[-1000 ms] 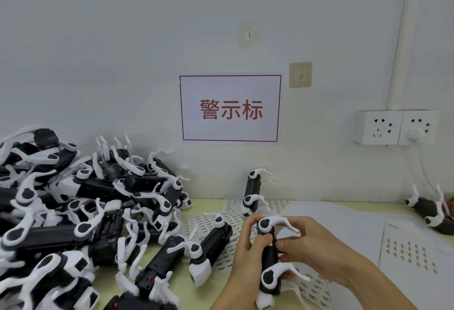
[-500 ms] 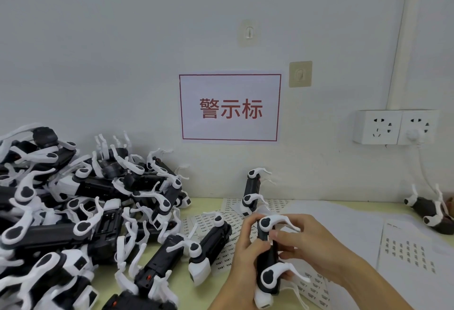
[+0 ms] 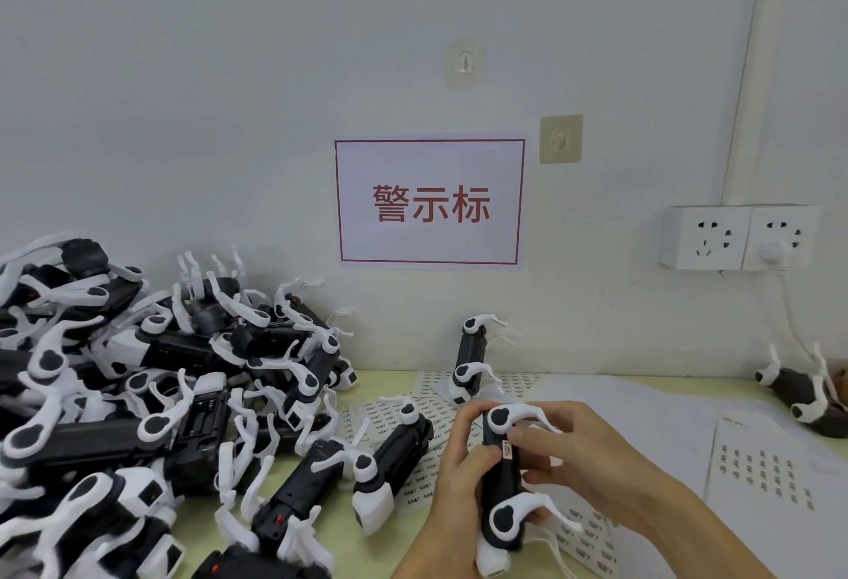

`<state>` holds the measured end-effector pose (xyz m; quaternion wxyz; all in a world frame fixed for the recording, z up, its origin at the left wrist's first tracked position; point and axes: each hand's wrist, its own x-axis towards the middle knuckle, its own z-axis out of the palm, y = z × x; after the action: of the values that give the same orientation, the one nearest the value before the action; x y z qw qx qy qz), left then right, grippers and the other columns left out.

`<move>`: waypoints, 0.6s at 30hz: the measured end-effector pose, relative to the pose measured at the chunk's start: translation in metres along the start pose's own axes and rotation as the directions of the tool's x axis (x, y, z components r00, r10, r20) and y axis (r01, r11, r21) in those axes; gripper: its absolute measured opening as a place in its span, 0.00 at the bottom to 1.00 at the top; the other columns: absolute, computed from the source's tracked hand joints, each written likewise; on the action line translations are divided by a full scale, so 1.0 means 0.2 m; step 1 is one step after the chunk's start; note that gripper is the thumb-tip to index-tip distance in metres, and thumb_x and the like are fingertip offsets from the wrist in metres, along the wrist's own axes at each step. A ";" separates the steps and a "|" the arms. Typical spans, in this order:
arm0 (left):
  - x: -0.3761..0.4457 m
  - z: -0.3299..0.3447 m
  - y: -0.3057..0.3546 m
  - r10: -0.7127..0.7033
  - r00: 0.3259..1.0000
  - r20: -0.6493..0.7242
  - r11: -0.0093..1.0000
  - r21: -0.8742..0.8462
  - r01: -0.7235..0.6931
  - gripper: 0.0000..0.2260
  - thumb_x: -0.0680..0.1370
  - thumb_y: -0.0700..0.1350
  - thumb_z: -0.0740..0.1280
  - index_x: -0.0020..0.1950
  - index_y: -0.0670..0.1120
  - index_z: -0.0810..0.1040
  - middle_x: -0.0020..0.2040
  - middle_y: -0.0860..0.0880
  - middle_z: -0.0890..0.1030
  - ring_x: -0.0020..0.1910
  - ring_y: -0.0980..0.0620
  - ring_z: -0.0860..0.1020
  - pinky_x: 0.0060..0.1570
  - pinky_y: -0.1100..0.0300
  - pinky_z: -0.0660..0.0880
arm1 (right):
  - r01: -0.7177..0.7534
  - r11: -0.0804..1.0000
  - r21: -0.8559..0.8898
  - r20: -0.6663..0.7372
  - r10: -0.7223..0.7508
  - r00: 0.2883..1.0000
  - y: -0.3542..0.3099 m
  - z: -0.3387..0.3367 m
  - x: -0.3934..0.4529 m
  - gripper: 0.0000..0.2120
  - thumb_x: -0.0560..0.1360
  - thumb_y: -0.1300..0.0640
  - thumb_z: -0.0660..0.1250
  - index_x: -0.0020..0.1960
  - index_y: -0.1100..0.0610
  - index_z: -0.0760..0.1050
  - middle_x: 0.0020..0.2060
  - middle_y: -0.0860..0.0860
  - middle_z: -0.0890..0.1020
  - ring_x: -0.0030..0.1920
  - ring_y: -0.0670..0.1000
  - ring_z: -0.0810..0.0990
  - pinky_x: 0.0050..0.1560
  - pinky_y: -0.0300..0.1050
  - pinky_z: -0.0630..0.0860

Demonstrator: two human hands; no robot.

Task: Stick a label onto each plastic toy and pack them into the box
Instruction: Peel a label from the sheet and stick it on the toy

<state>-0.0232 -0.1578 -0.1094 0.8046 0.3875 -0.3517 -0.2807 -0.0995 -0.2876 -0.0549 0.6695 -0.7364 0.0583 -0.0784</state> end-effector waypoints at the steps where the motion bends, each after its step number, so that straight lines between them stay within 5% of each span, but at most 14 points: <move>1: 0.00 0.00 0.00 0.006 1.000 0.003 1.000 0.010 -0.006 0.21 0.66 0.36 0.65 0.60 0.44 0.74 0.46 0.37 0.82 0.40 0.42 0.81 0.38 0.56 0.78 | 0.004 1.000 -0.001 -0.007 -0.004 1.000 0.00 0.00 0.00 0.07 0.76 0.61 0.70 0.53 0.56 0.84 0.40 0.52 0.81 0.39 0.50 0.79 0.45 0.41 0.77; 13: 0.02 -0.01 -0.01 -0.007 1.000 -0.025 0.998 0.066 0.009 0.20 0.63 0.42 0.69 0.55 0.51 0.79 0.45 0.40 0.82 0.39 0.46 0.80 0.37 0.58 0.77 | 0.000 1.000 -0.009 0.011 0.000 1.000 0.01 0.00 0.00 0.08 0.73 0.57 0.70 0.50 0.56 0.84 0.37 0.49 0.80 0.36 0.46 0.79 0.45 0.41 0.77; 18: 0.02 -0.01 -0.01 -0.024 0.999 -0.025 0.998 0.050 0.025 0.21 0.63 0.41 0.71 0.55 0.49 0.79 0.46 0.37 0.81 0.40 0.43 0.79 0.38 0.57 0.76 | 0.007 1.000 -0.019 0.006 -0.007 1.000 0.02 -0.02 0.01 0.07 0.73 0.61 0.73 0.51 0.56 0.84 0.43 0.53 0.83 0.43 0.50 0.82 0.48 0.41 0.78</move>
<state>-0.0198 -0.1611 -0.1107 0.7954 0.4152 -0.3439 -0.2768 -0.0983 -0.2921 -0.0584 0.6623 -0.7432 0.0543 -0.0781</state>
